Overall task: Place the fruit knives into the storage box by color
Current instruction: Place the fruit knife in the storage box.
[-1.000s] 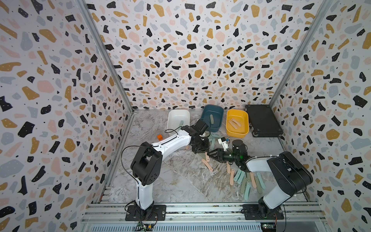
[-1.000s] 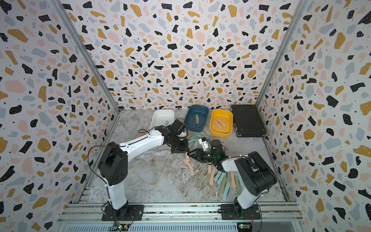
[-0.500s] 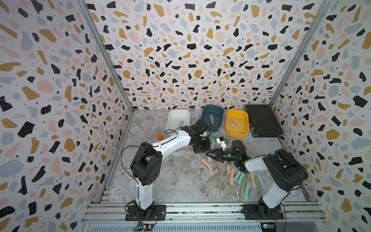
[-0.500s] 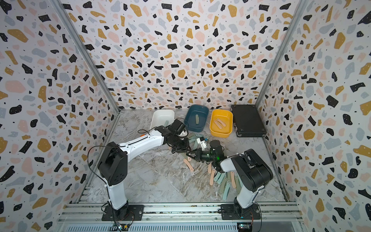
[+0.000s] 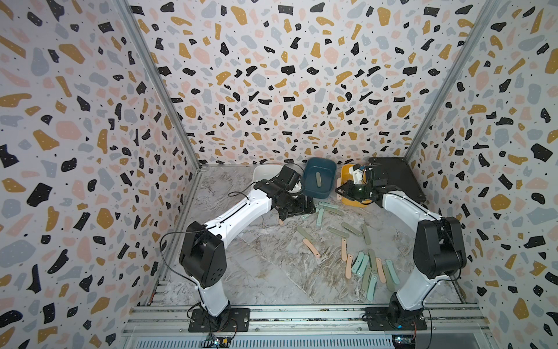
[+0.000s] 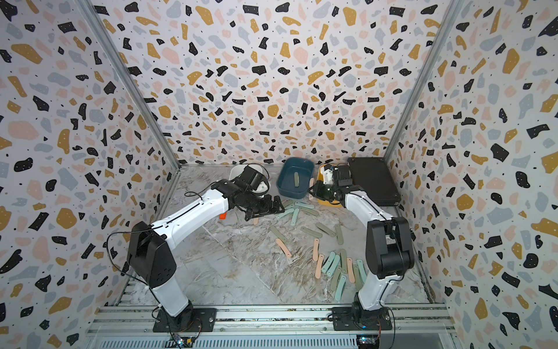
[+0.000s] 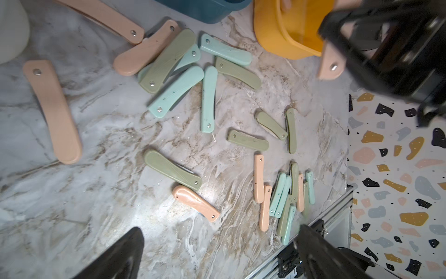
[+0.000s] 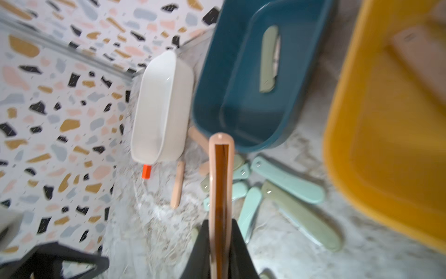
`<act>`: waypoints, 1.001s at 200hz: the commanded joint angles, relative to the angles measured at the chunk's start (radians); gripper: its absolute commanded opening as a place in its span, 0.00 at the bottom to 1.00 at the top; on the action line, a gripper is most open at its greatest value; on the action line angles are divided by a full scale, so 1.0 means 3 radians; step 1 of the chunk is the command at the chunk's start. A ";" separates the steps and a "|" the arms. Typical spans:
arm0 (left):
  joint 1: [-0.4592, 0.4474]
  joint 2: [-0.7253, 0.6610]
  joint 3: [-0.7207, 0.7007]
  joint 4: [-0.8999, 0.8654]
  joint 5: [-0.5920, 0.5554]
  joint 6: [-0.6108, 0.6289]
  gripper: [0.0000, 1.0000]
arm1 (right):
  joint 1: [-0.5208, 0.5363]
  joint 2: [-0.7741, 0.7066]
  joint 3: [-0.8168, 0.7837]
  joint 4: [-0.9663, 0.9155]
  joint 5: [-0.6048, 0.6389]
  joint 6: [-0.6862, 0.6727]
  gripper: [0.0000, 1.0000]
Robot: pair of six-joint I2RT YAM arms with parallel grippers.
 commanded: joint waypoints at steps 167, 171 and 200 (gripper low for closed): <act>-0.0217 0.0201 -0.0476 -0.0066 -0.0127 0.0013 0.99 | -0.0229 0.1132 0.2012 -0.1881 0.1275 -0.1156 0.50; -0.0237 0.0212 -0.0474 -0.0063 -0.0139 0.0002 0.99 | -0.0224 0.1017 0.1892 -0.1840 0.1250 -0.1130 0.52; -0.0390 0.0313 -0.0408 -0.0123 -0.0258 -0.0078 0.97 | -0.0113 0.0201 0.0957 -0.1597 0.1192 -0.0937 0.62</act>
